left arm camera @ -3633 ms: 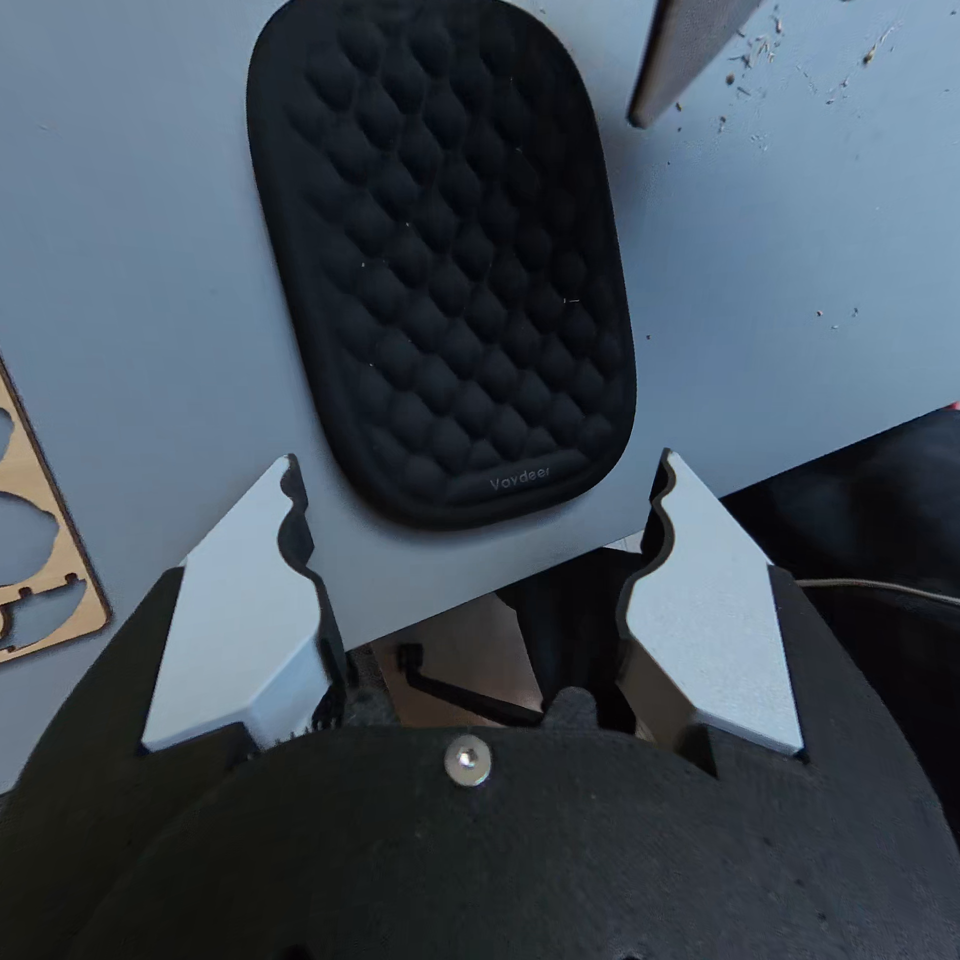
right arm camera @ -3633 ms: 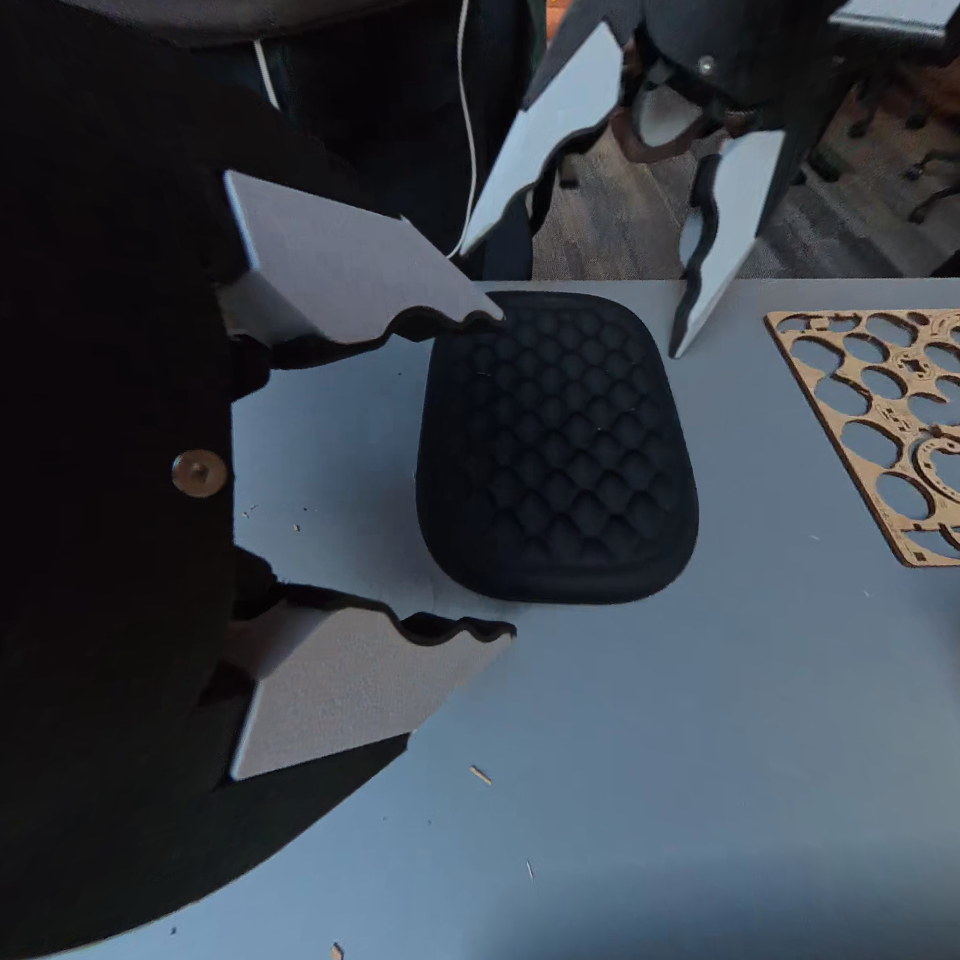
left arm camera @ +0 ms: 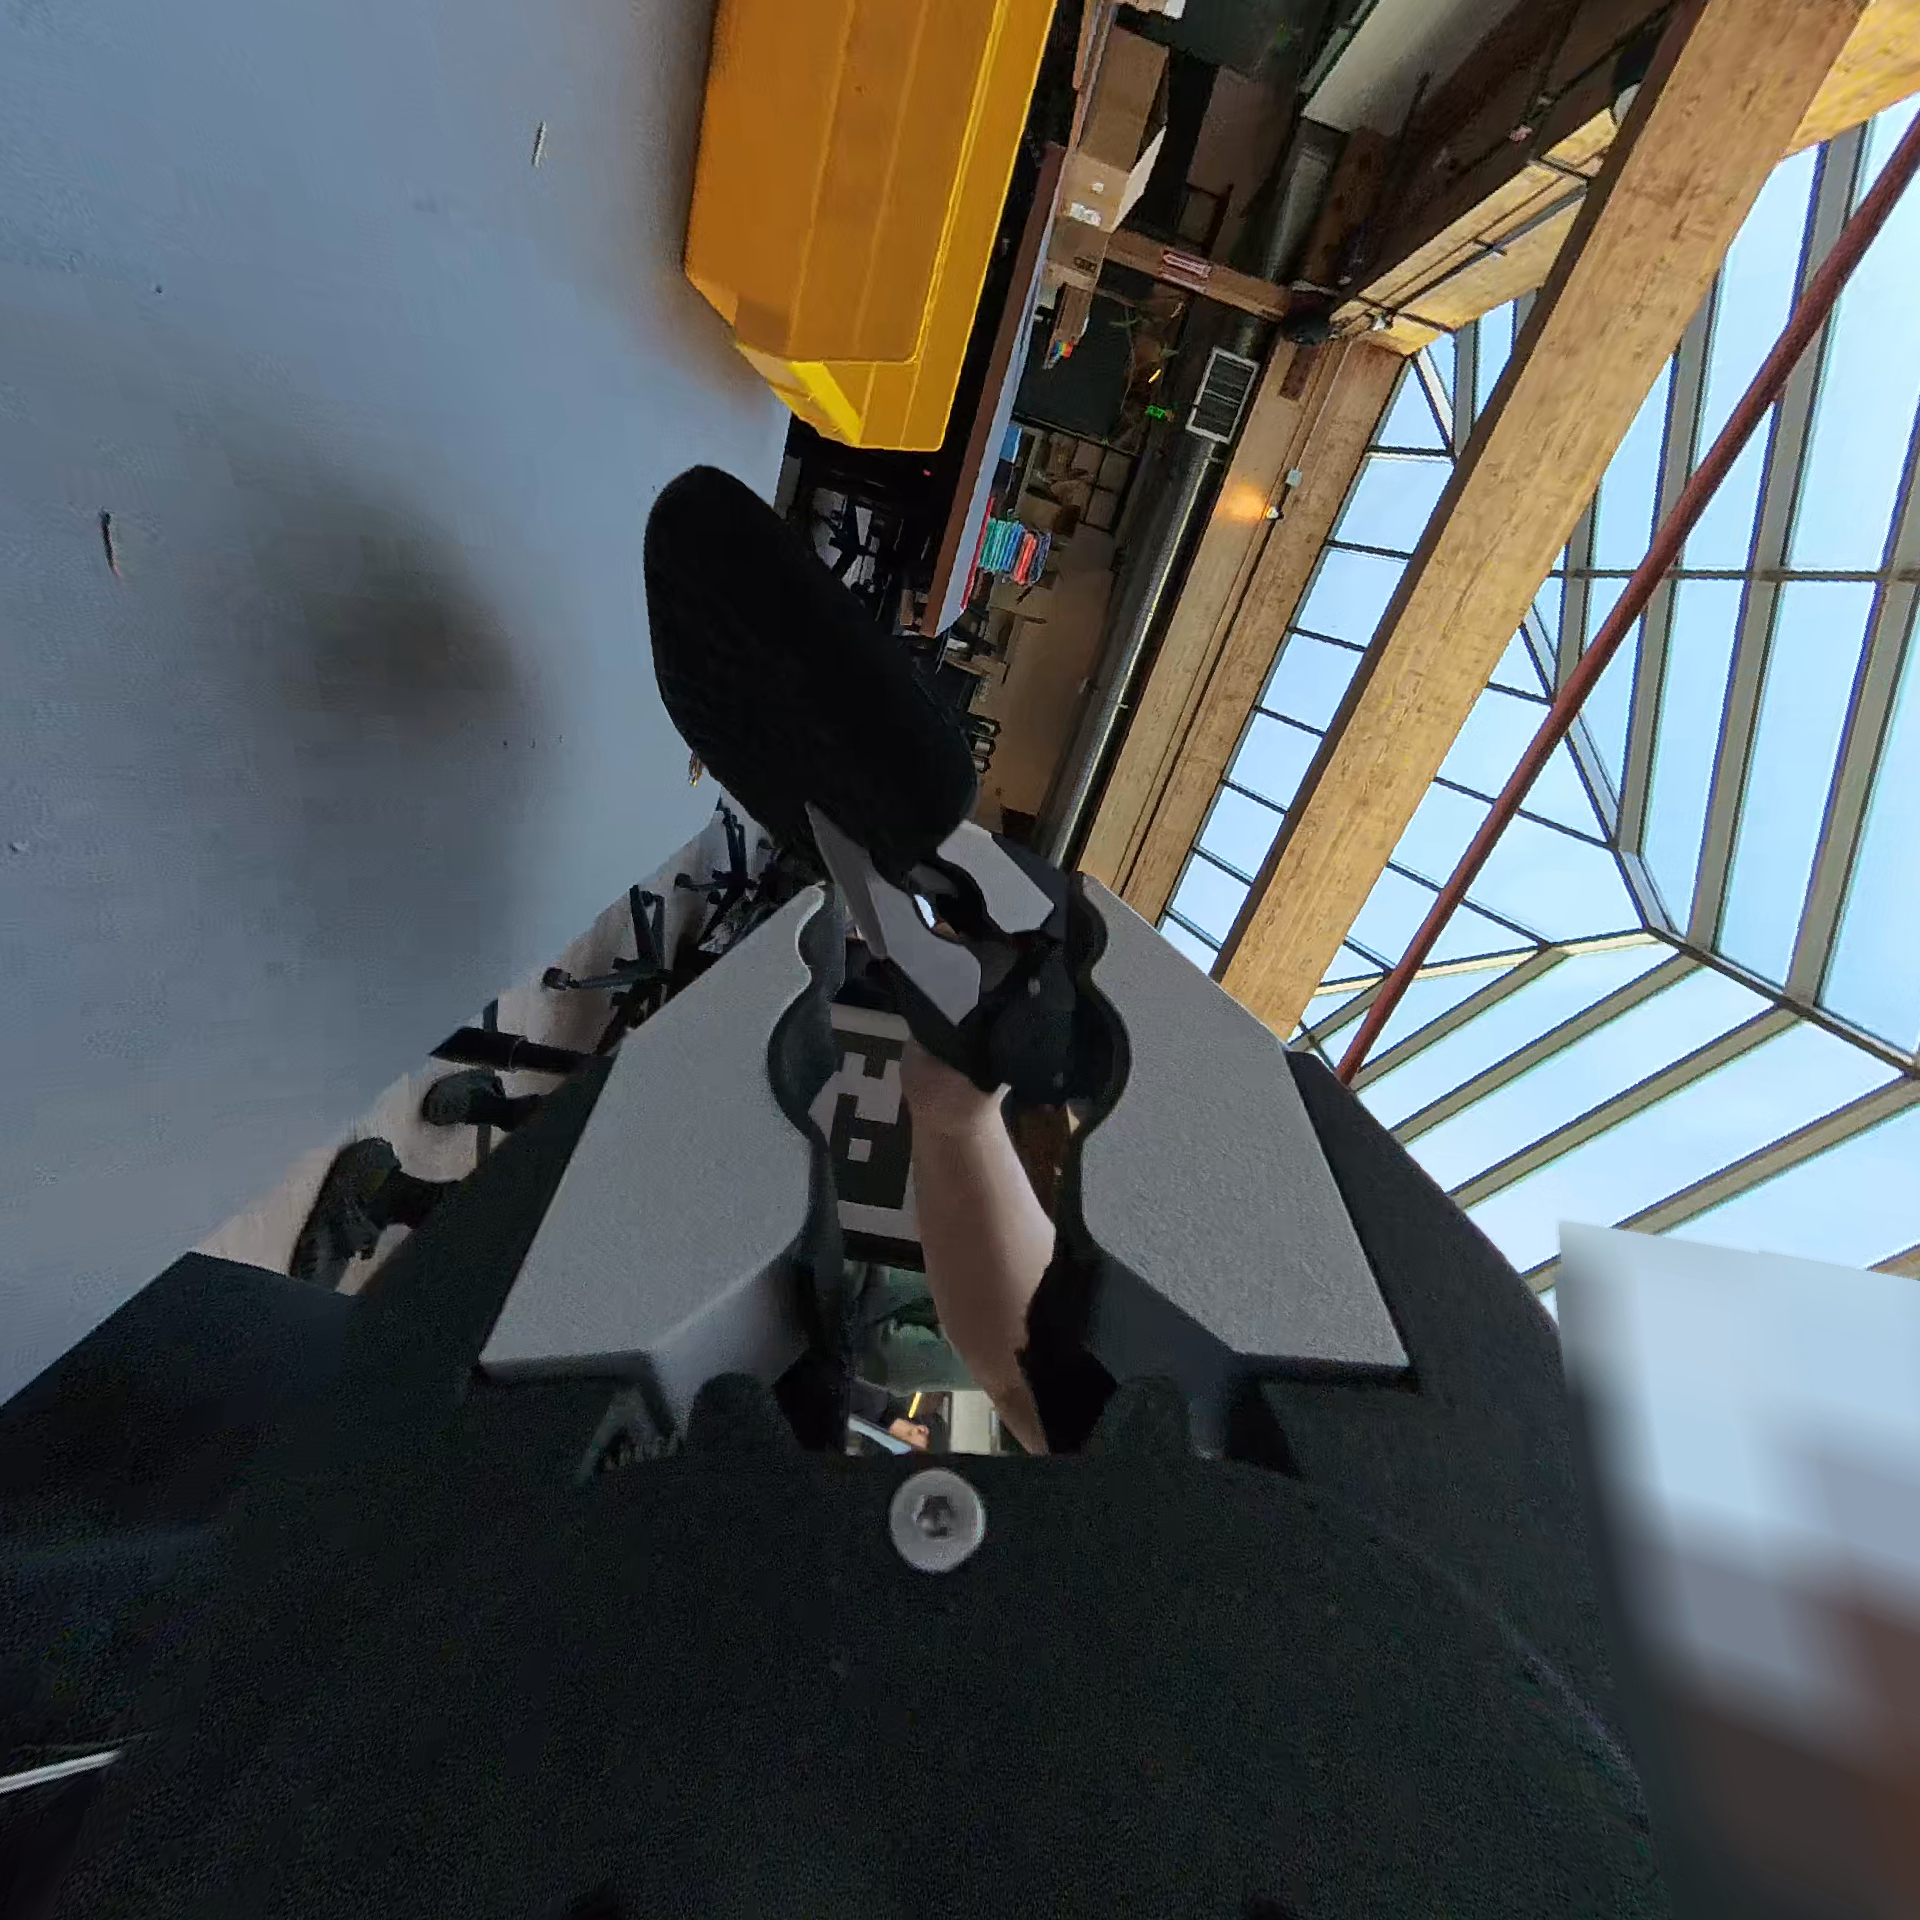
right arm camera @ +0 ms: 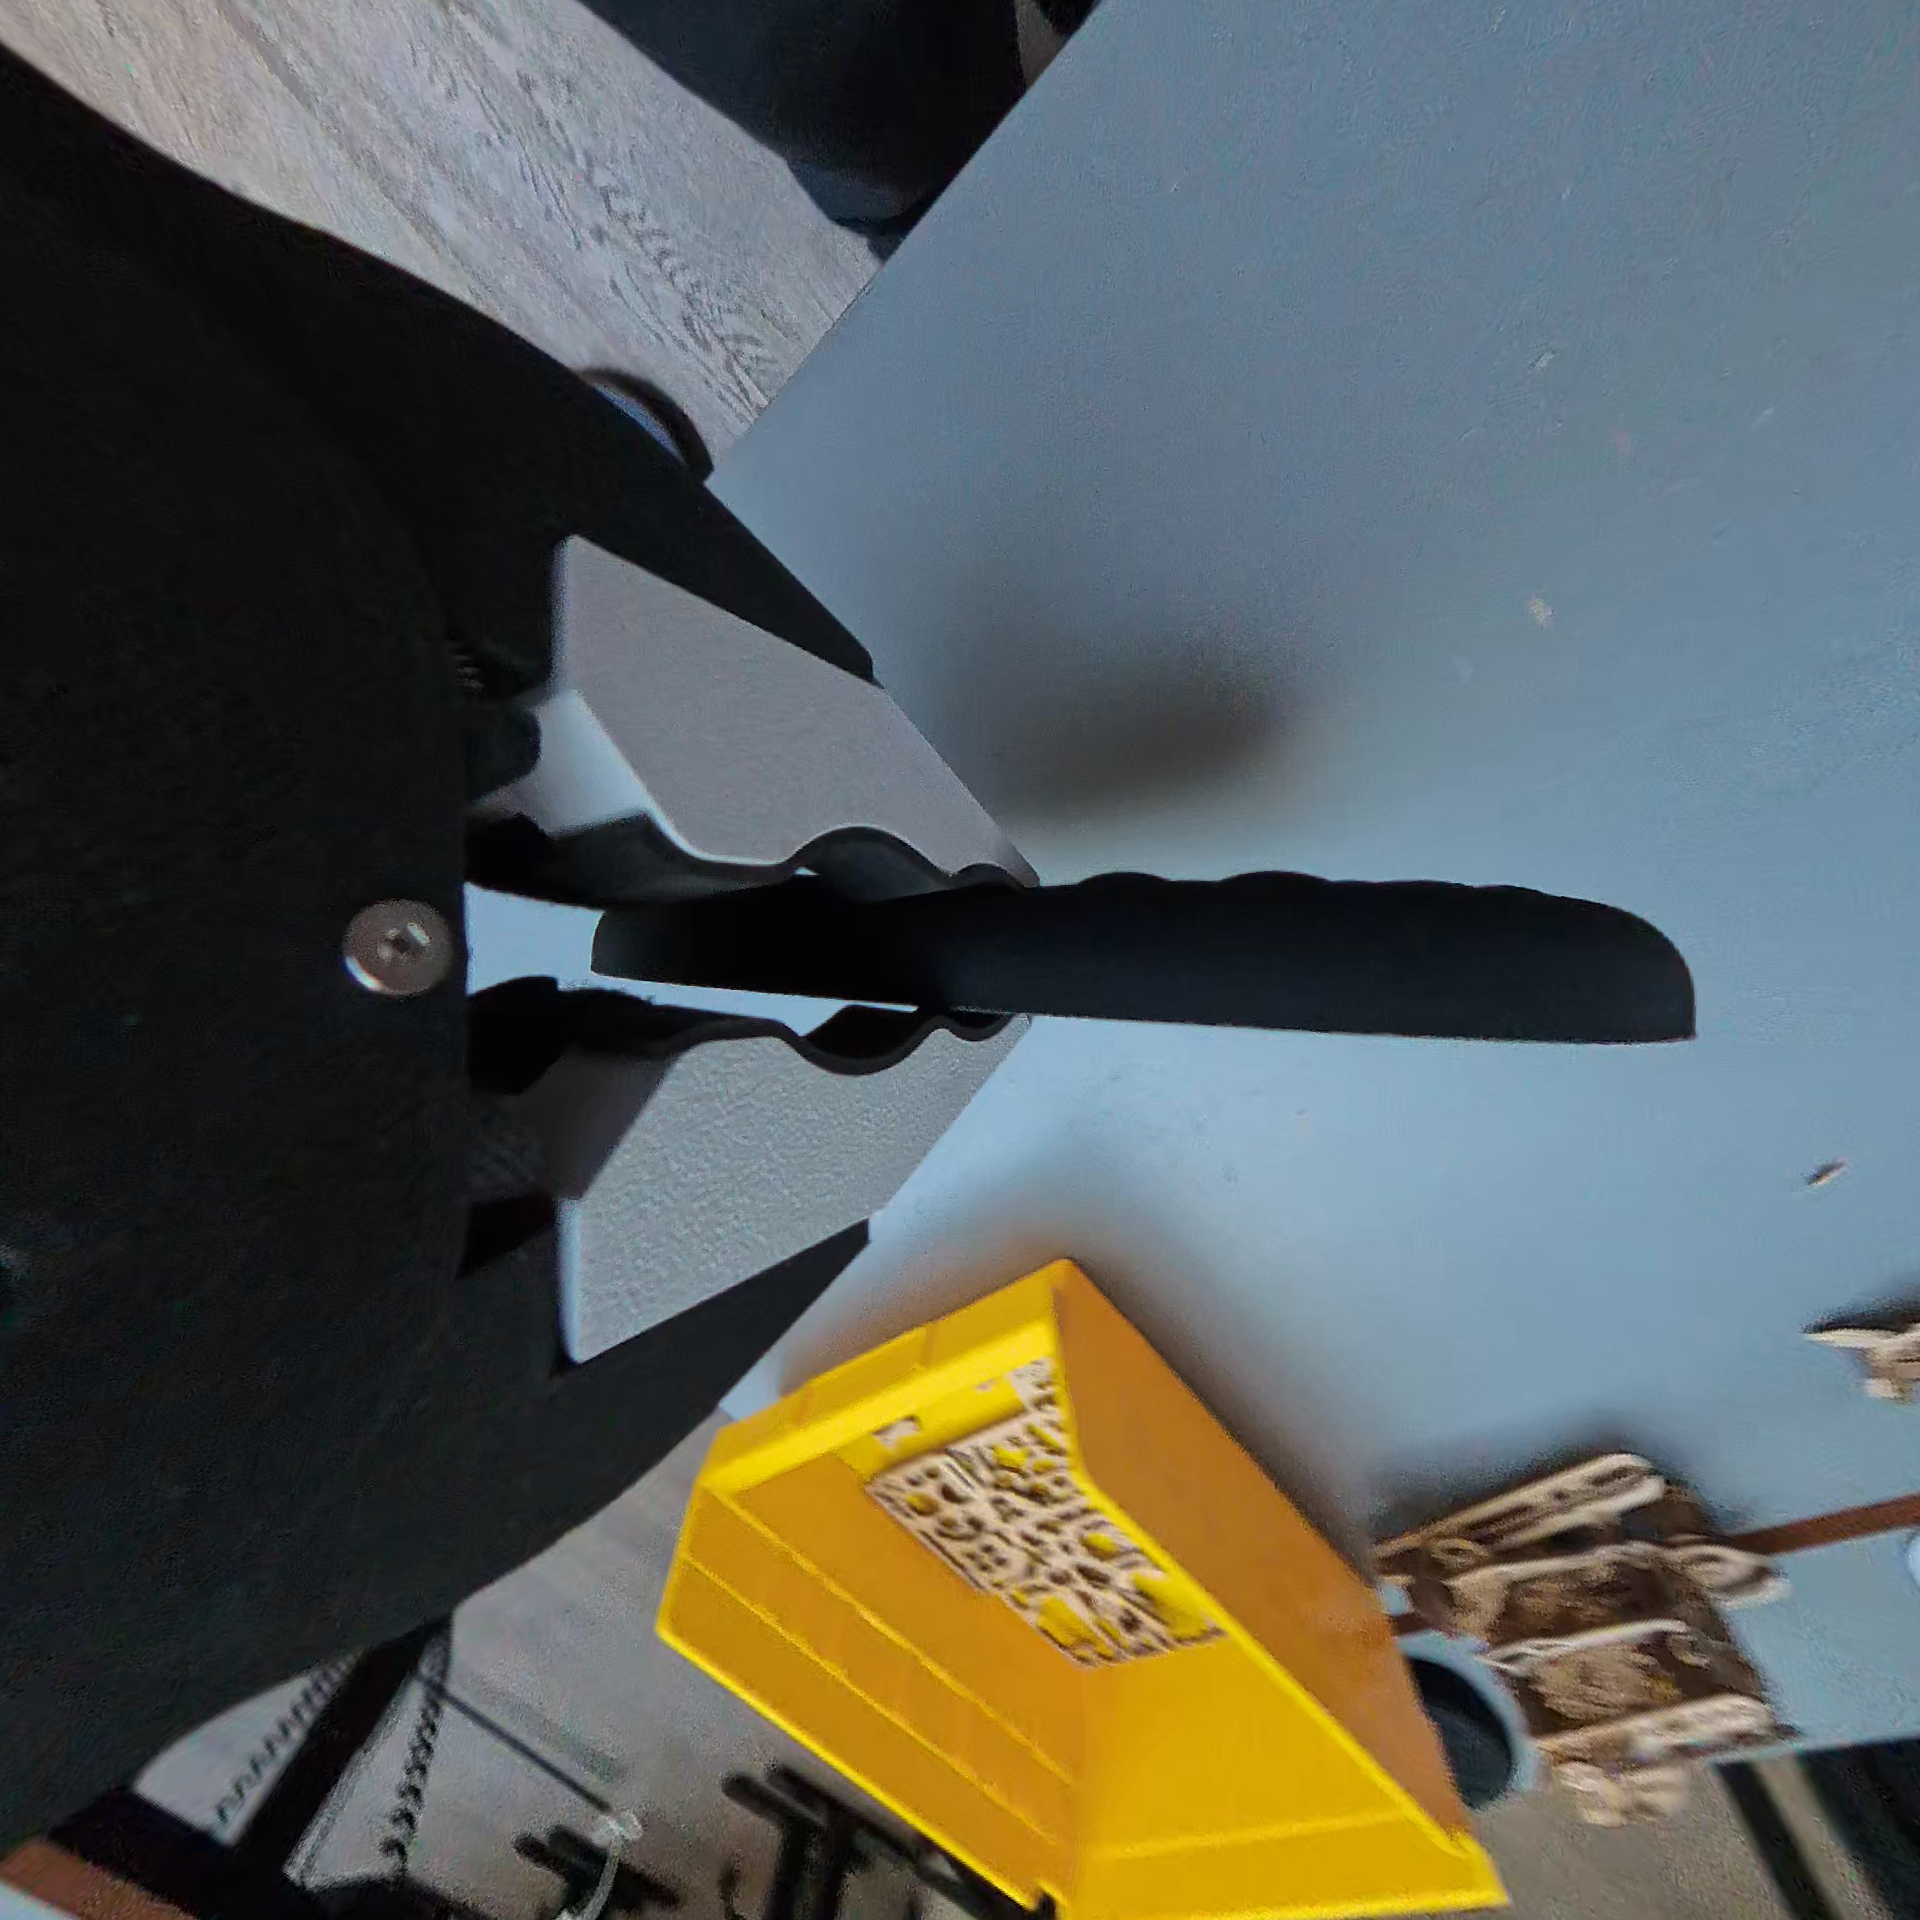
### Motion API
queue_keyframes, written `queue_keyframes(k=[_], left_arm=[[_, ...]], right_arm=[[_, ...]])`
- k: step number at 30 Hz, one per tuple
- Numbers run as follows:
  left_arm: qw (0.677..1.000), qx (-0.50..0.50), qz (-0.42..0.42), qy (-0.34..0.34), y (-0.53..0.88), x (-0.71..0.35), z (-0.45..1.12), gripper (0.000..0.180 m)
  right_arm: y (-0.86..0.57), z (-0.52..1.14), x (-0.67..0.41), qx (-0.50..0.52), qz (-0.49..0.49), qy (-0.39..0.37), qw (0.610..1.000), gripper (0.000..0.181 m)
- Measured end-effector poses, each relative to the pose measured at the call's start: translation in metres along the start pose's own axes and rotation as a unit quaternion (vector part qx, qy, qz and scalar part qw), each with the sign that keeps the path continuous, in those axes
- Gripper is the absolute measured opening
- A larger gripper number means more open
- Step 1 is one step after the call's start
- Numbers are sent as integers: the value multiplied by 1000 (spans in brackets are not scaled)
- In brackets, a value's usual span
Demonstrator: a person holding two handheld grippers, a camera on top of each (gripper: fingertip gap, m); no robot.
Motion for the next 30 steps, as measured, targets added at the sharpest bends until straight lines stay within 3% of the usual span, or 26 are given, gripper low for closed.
queue_keyframes(k=[3,7,11,15,18,23,26,27,30], left_arm=[[999,9,47,-3,-6,1,-12,38],[995,-24,100,19,2,7,-37,35],[995,-36,85,34,13,6,-57,28],[996,-19,82,31,2,-5,-70,28],[995,-28,93,39,-1,-13,-77,28],[994,-17,97,40,-10,-33,-82,27],[994,-17,92,51,-9,-38,-82,28],[995,-15,85,57,-8,-39,-82,28],[995,-5,78,61,-11,-44,-85,28]], right_arm=[[-29,-16,41,-11,131,32,991,13],[-45,-23,59,-43,315,22,948,13],[-36,7,80,-86,390,71,914,13],[-53,-9,55,-29,342,58,938,13],[-25,11,76,-67,272,185,942,14],[-43,2,48,67,188,146,969,13],[-2,24,64,24,80,194,977,13],[-5,21,60,64,16,189,980,14],[-14,6,42,154,13,112,982,14]])
Point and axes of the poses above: each gripper's, where its closed fingertips meet, z out along the fingers, x out of its underside, y = z × x across the jaws, the point moved 3 cm from there along -z, back along the fingers, and after that the axes turned 11 degrees about -y, right-handed, at the moved point
